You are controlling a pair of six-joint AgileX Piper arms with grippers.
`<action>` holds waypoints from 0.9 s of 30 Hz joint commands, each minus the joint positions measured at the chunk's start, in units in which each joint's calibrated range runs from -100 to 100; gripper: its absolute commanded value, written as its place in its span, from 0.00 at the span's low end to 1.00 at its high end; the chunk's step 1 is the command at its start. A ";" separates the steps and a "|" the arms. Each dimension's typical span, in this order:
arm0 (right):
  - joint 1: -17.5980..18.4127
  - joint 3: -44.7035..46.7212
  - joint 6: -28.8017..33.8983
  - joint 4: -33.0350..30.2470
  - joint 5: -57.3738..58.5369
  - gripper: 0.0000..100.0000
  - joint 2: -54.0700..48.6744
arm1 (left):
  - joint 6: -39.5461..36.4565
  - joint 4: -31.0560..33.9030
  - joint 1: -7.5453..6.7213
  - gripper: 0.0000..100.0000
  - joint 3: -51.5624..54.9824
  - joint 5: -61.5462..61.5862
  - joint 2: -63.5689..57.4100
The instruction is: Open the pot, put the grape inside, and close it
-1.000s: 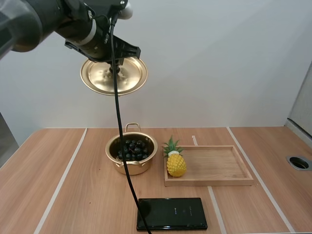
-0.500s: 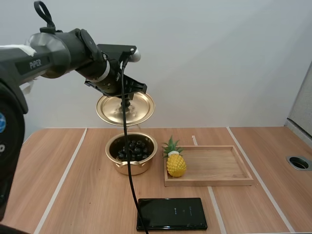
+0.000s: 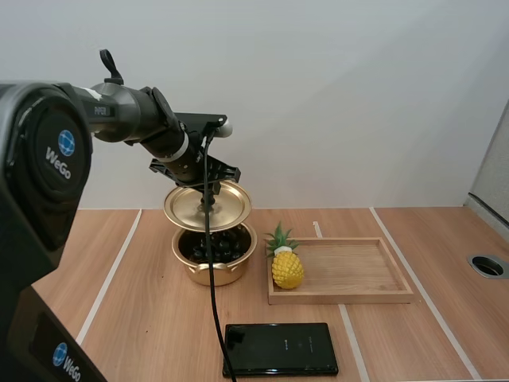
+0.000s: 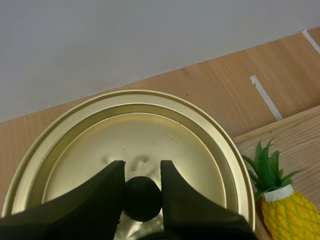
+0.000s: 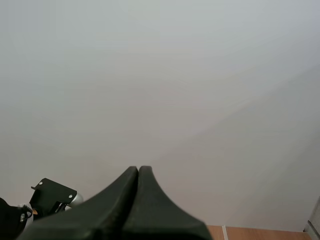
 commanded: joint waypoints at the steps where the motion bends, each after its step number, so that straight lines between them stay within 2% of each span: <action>1: -0.18 0.09 -0.44 -0.38 0.00 0.00 -0.73 | 1.06 -1.19 -0.18 0.00 0.92 -0.84 1.11; 15: -0.18 0.09 -0.44 -0.38 0.00 0.00 -0.73 | 5.41 -6.57 -0.18 0.00 6.64 -2.32 4.43; 27: -0.18 0.09 -0.44 -0.38 0.00 0.00 -0.73 | 5.64 -6.10 -0.18 0.00 7.91 -4.75 4.58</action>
